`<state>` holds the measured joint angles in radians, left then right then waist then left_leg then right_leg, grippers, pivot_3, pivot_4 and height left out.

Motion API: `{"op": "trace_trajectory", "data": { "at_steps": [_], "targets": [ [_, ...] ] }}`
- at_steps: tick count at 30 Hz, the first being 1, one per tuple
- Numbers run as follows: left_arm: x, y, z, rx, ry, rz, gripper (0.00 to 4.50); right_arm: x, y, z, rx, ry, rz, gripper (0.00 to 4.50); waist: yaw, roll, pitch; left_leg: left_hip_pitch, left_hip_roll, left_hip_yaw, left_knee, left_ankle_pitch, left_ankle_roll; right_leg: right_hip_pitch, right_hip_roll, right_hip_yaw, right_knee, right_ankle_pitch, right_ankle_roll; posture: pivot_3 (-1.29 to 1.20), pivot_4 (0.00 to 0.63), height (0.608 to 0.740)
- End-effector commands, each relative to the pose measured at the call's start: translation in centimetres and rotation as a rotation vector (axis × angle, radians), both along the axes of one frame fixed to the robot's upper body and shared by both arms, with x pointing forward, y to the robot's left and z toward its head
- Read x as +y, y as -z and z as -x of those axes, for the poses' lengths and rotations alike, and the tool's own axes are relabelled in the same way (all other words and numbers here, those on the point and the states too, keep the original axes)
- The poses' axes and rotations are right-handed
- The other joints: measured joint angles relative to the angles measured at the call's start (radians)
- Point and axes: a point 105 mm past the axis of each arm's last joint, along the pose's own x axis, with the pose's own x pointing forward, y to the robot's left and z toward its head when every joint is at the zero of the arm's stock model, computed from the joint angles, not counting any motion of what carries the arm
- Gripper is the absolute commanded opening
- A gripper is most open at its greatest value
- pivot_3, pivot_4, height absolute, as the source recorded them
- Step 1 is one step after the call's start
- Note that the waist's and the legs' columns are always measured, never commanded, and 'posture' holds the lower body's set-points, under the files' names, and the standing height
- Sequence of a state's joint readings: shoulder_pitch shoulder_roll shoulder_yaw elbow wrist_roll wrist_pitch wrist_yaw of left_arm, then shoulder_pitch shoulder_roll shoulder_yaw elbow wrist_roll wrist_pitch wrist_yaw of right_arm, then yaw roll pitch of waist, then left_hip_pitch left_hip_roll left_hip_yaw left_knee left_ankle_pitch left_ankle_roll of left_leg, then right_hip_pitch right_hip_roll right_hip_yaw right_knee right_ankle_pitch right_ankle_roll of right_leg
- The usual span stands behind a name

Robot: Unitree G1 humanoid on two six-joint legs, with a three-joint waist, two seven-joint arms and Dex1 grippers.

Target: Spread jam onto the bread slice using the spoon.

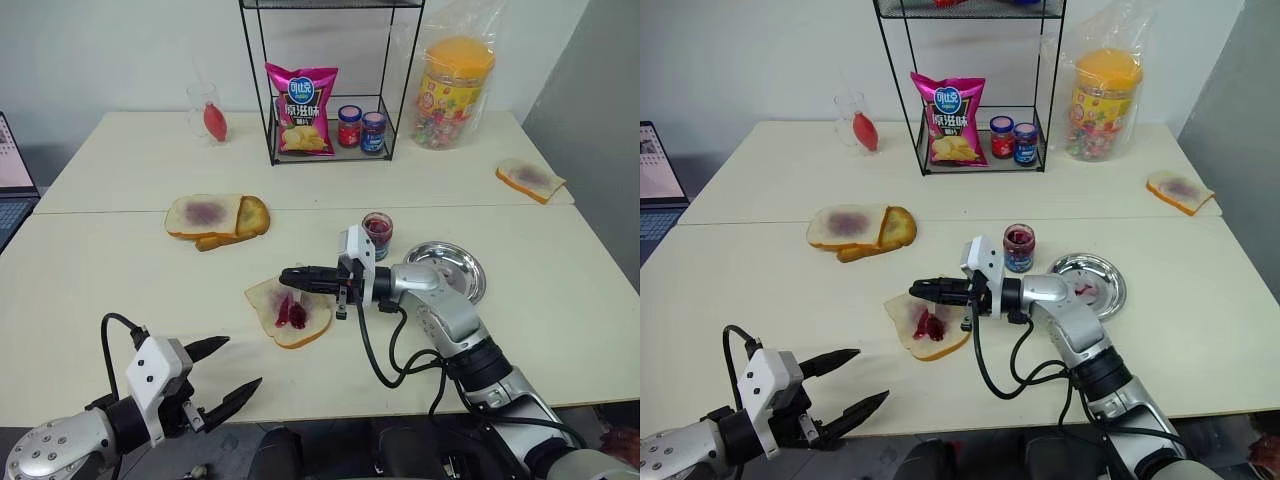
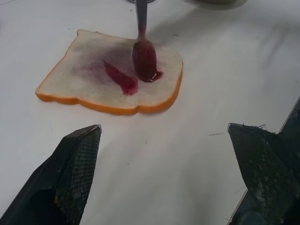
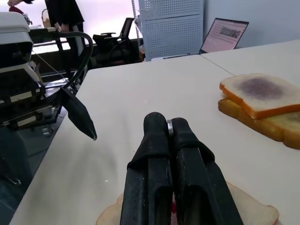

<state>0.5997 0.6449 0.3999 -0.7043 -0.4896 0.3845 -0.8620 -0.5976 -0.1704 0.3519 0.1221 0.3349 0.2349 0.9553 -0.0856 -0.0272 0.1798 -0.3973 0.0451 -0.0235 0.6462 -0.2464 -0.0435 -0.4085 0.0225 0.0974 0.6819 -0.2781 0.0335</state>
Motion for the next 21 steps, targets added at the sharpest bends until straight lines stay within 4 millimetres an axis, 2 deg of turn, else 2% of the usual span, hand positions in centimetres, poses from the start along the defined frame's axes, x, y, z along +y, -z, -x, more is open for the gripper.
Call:
{"op": "trace_trajectory", "data": {
  "at_steps": [1, 13, 18, 21],
  "targets": [
    [-0.4, -0.7, -0.1, -0.036, 0.028, -0.009, 4.5, -0.5, -2.2, -1.2, -0.095, 0.053, -0.045, 0.04, 0.0, 0.0, 0.0, 0.0, 0.0, 0.0, 0.0, 0.0, 0.0, 0.0, 0.0, 0.0, 0.0, 0.0, 0.0, 0.0, 0.15, 0.74],
    [-0.4, -0.8, -0.3, -0.039, 0.044, -0.013, 4.5, -0.8, -3.1, -2.2, -0.131, 0.091, -0.064, 0.04, 0.001, 0.0, 0.0, -0.001, 0.0, 0.0, -0.001, 0.0, 0.0, 0.0, 0.0, 0.0, -0.001, -0.001, -0.001, 0.0, 0.15, 0.74],
    [-0.3, -0.8, -0.4, -0.04, 0.047, -0.015, 4.5, -1.3, -4.7, -2.0, 0.005, 0.094, -0.12, 0.04, 0.001, 0.0, 0.0, -0.001, 0.0, 0.0, -0.001, 0.0, 0.0, -0.001, 0.0, -0.001, 0.0, -0.001, -0.001, 0.0, 0.15, 0.74],
    [-0.4, -0.7, -0.3, -0.038, 0.051, -0.012, 4.5, -1.8, -4.4, -1.7, 0.246, 0.077, -0.135, 0.04, 0.001, 0.0, 0.0, -0.001, 0.0, 0.0, -0.001, 0.0, 0.0, -0.001, 0.0, -0.001, 0.0, -0.001, -0.001, 0.0, 0.15, 0.74]
  ]
}}
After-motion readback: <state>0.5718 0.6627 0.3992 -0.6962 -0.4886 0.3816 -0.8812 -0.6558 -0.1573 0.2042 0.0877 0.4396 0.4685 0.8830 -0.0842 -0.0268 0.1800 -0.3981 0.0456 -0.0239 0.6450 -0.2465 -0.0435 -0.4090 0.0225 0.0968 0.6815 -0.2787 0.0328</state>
